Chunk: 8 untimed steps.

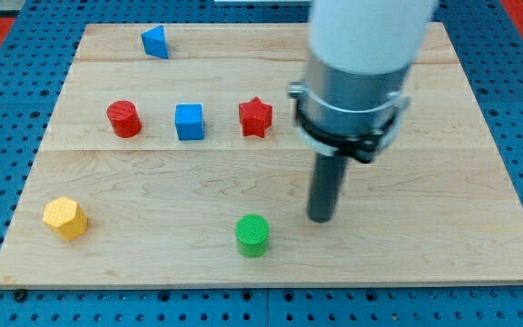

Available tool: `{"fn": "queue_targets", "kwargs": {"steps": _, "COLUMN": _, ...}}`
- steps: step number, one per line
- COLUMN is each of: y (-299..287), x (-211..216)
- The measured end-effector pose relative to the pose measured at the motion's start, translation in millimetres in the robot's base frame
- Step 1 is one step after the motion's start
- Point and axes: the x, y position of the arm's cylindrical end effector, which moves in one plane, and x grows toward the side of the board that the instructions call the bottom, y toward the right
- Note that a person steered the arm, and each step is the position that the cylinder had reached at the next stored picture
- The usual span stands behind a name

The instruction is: Place the green circle to the left of the red circle

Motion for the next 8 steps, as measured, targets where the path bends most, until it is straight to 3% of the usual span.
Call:
{"fn": "queue_targets", "kwargs": {"steps": 1, "y": -51, "x": 0}}
{"fn": "queue_targets", "kwargs": {"steps": 2, "y": 14, "x": 7}}
{"fn": "queue_targets", "kwargs": {"steps": 3, "y": 14, "x": 44}}
{"fn": "queue_targets", "kwargs": {"steps": 4, "y": -50, "x": 48}}
{"fn": "queue_targets", "kwargs": {"steps": 6, "y": -225, "x": -48}}
{"fn": "queue_targets", "kwargs": {"steps": 8, "y": -255, "x": -37}}
